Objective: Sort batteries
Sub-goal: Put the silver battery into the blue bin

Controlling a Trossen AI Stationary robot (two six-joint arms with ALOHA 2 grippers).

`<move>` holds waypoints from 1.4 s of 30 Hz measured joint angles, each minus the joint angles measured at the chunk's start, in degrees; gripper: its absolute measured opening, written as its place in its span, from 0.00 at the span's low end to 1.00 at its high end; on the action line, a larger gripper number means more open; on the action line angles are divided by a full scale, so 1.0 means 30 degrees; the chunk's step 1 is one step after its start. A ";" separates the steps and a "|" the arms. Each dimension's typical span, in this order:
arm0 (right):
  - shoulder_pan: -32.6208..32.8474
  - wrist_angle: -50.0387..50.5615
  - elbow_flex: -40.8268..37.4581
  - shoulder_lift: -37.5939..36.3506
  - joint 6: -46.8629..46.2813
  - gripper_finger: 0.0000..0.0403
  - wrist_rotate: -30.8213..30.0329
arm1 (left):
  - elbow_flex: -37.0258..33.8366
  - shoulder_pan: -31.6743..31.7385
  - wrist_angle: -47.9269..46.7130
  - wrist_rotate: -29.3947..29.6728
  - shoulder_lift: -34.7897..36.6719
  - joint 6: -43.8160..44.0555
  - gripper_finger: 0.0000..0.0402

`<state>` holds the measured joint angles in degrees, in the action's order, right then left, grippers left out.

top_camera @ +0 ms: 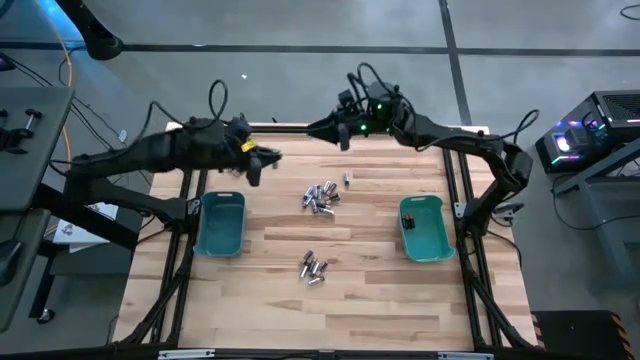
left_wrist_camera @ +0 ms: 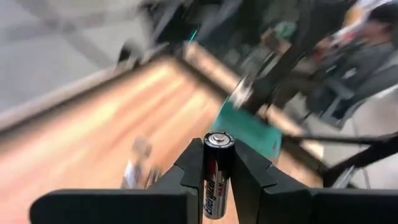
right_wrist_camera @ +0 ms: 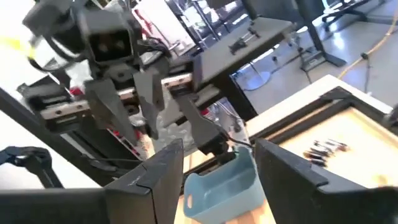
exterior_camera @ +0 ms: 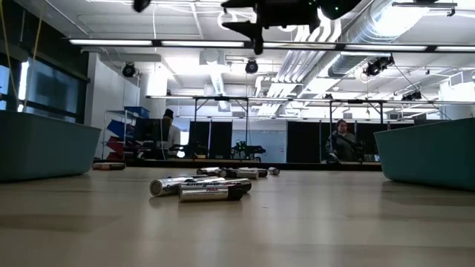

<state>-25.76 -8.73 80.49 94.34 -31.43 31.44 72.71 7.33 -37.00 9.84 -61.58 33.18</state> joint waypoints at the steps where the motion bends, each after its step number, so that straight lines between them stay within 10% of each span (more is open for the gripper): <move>1: -0.0219 0.0414 0.0000 -0.0152 0.0178 0.48 0.0088 | 0.0308 -0.0009 -0.1570 -0.0084 0.0011 0.0922 0.09; 13: -0.0515 0.4180 0.0000 -0.1019 0.3543 0.48 0.0190 | -0.3314 -0.3613 -1.3625 -0.2873 0.0094 1.4268 0.09; 28: -0.0241 0.4495 0.0000 -0.1019 0.4091 0.48 0.0227 | -1.2632 -0.2372 -0.7403 -0.2702 0.0312 1.7418 0.09; 42: -0.0241 0.4487 0.0000 -0.1019 0.3924 0.48 0.0227 | -1.6481 -0.0422 -0.1864 -0.2079 0.0361 1.6903 0.09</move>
<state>-26.48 4.73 80.49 91.29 -19.66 32.12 23.27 6.07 -42.59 3.61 -60.49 83.89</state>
